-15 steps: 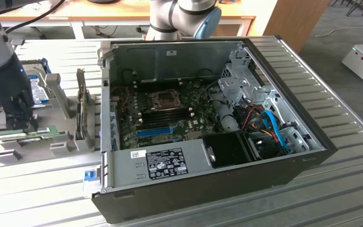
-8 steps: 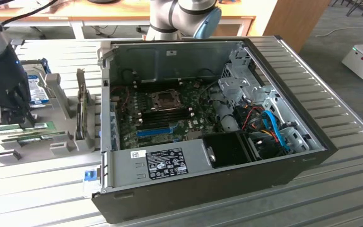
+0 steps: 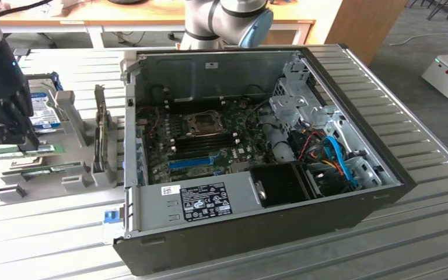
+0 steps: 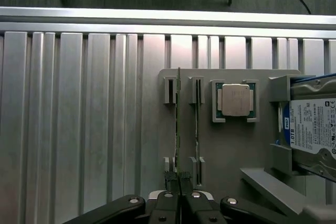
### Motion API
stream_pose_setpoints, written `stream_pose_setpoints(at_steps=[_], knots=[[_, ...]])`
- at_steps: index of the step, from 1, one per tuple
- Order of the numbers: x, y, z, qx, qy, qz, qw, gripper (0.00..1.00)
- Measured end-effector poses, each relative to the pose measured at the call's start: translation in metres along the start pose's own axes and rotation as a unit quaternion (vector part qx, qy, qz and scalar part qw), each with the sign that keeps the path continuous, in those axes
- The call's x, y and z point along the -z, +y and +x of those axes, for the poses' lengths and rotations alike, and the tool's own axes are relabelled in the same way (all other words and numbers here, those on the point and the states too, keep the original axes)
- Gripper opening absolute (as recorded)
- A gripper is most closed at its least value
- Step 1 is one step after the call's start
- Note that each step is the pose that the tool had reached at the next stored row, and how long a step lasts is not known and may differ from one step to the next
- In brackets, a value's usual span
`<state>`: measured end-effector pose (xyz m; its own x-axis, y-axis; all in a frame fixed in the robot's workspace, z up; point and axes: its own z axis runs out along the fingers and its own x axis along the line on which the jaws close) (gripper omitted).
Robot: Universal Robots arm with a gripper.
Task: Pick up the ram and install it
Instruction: 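Pick up the ram and move it above insertion slot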
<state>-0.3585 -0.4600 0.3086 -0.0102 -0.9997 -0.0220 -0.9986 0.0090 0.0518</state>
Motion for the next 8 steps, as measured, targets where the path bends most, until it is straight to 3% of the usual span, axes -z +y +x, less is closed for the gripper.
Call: stream_pose_setpoints(at_steps=[8], knots=[[0.0193, 0.0006, 0.0, -0.001, 0.0005, 0.0, 1.0, 0.12]])
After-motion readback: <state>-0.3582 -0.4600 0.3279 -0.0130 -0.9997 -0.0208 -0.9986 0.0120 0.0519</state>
